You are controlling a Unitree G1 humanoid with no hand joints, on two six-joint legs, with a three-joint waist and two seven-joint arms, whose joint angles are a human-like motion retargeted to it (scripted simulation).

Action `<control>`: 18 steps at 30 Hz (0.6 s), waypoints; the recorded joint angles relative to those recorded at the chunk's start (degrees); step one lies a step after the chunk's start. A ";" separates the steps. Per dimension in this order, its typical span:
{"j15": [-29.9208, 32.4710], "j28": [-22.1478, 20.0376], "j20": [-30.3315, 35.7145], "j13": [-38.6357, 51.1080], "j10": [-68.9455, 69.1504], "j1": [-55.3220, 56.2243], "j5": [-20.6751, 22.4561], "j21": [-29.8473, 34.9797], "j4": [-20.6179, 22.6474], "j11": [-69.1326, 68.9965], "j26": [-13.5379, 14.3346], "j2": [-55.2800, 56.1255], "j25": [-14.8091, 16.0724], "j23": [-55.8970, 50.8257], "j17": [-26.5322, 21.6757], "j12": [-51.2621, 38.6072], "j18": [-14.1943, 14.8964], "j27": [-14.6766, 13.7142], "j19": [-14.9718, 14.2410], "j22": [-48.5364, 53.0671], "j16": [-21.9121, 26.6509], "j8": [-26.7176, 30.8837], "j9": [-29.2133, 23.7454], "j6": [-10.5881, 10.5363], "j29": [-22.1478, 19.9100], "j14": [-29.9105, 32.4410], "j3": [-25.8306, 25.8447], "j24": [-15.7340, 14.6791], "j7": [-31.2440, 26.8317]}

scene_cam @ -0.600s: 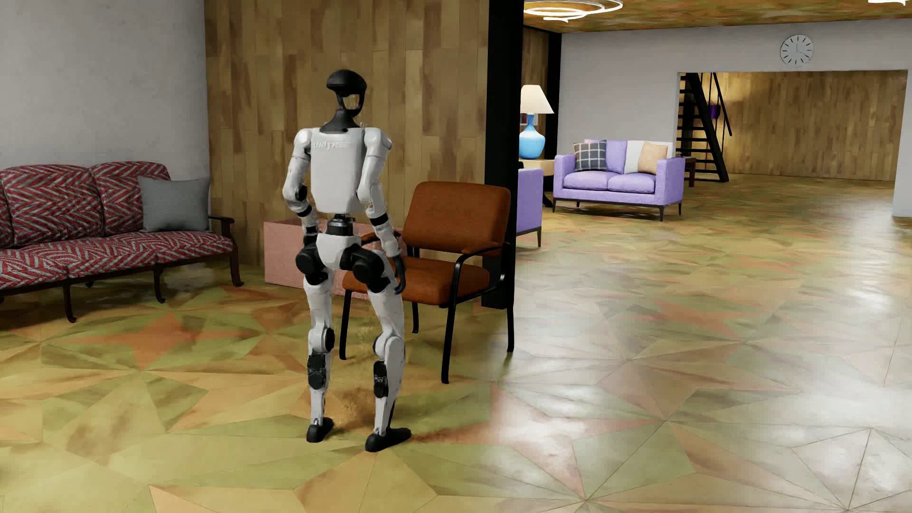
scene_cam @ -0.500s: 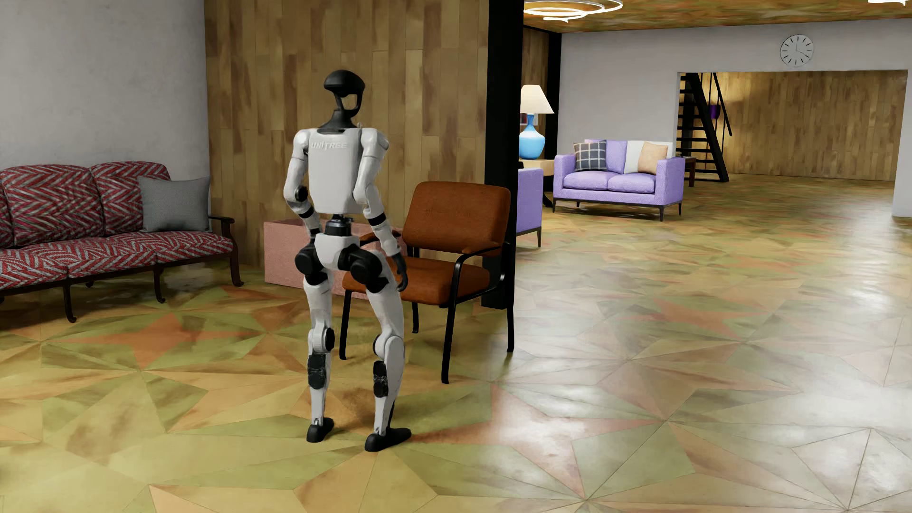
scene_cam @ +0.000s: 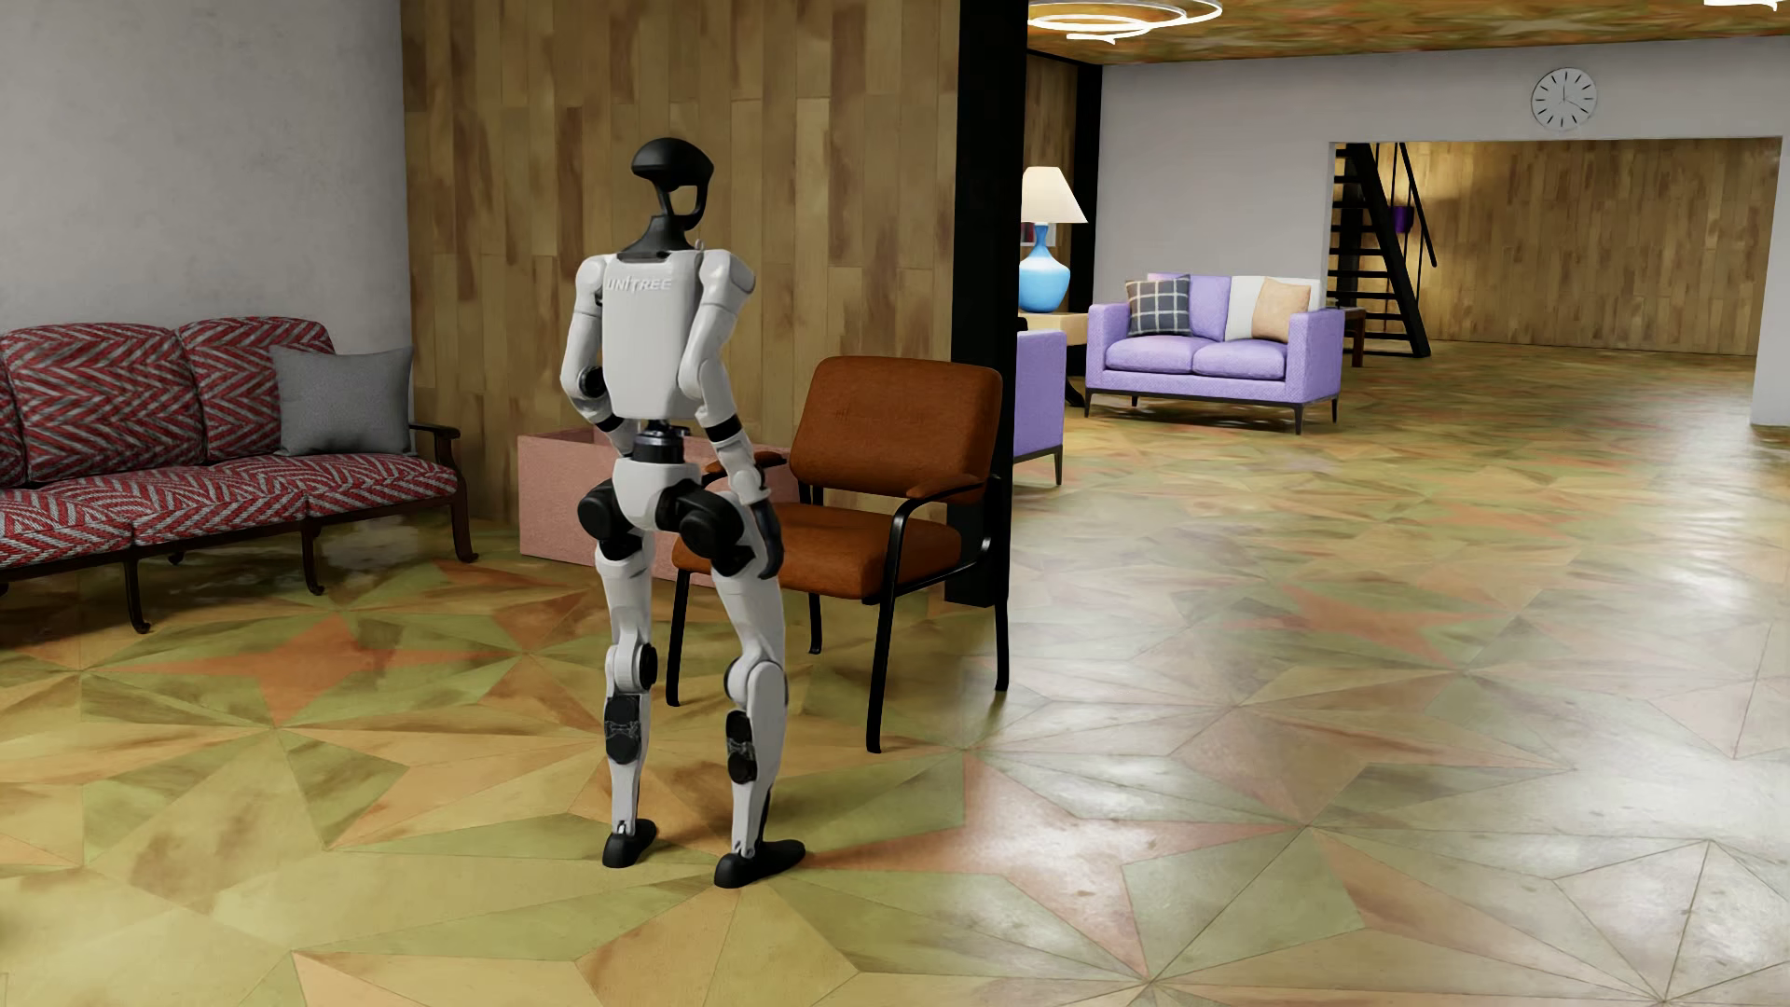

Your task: Go to officechair

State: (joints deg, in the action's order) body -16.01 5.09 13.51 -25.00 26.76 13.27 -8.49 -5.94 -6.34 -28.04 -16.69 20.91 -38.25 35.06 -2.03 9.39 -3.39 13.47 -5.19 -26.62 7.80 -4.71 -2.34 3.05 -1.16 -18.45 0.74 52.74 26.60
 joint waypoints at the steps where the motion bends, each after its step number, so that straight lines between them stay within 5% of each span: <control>1: 0.17 0.03 0.24 0.14 -0.05 0.10 0.13 0.20 -0.09 0.16 -0.27 0.12 -0.18 0.02 -0.02 0.01 -0.03 -0.16 -0.01 -0.32 0.44 0.12 -0.05 -0.09 -0.06 0.07 0.04 0.42 0.14; 8: 1.01 1.14 2.05 0.63 -0.70 0.80 0.24 0.98 0.12 0.60 -0.19 1.40 -0.34 -2.60 -0.30 0.95 -0.32 -1.79 -0.16 -0.69 2.84 1.14 0.05 -0.62 -0.36 0.52 0.52 0.75 1.23; 18: 1.17 0.27 4.28 0.61 -1.04 0.52 0.26 1.44 0.36 0.55 -0.36 1.87 0.19 -1.95 -1.43 -1.09 -0.69 -1.28 -0.62 -3.55 2.73 2.21 0.45 -1.21 0.21 0.31 0.43 -3.02 2.34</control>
State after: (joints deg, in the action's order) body -14.84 5.36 17.79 -24.39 25.73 13.79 -8.23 -4.51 -5.98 -27.49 -17.05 22.78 -38.06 33.11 -3.46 8.29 -4.09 12.18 -5.81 -30.17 10.53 -2.51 -1.89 1.84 -0.95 -18.14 1.17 49.72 28.95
